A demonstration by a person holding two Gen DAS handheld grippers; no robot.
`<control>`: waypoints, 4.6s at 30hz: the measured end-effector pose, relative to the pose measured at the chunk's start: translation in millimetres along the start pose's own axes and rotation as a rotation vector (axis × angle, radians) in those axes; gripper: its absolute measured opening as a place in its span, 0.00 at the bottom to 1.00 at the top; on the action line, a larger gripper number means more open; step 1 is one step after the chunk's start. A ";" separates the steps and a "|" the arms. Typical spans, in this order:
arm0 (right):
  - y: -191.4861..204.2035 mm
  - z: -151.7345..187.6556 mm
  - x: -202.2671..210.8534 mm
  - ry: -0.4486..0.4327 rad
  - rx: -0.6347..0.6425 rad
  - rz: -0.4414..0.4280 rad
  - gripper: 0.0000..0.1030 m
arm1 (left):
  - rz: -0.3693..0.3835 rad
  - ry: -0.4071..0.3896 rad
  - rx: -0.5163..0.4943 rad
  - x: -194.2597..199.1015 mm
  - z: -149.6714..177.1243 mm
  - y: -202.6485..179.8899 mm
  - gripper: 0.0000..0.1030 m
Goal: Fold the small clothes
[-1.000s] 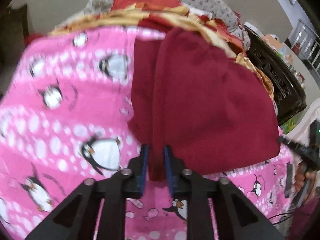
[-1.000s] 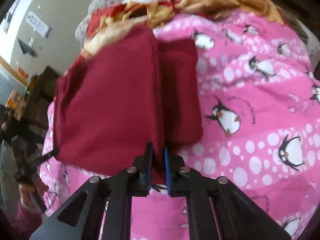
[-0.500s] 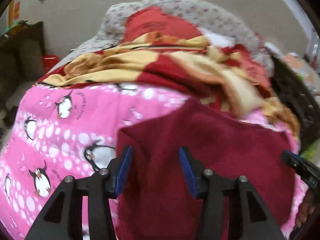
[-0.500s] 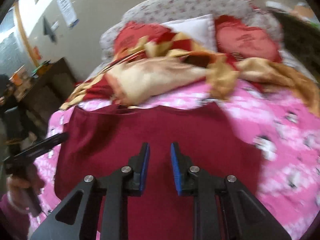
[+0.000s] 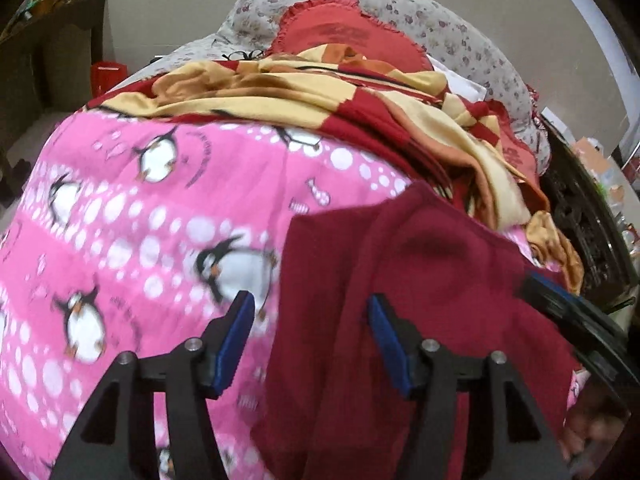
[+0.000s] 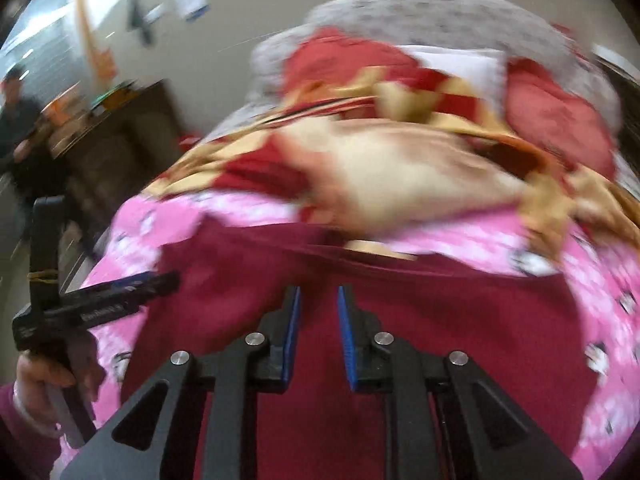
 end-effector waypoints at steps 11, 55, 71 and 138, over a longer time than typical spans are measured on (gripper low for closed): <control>33.8 -20.8 -41.4 0.021 -0.005 0.089 0.18 | 0.011 0.008 0.024 29.2 47.8 34.9 0.72; 83.4 -27.6 -38.3 0.069 -0.077 -0.197 0.06 | 0.211 -0.011 -0.021 41.0 68.4 -7.9 0.89; 97.1 -30.8 -46.8 0.113 -0.042 -0.144 0.56 | 0.182 0.037 -0.094 25.2 80.8 -25.1 0.34; -108.1 125.3 132.2 0.038 -0.326 0.030 0.31 | 0.235 0.087 -0.505 35.8 147.6 -217.7 0.78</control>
Point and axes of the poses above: each gripper's, at about its wrist camera, not at the fingertips, and x roughly against the way its jaws point, y to its left, z to its underside, the point moved 5 cm from there along -x, roughly the way its jaws point
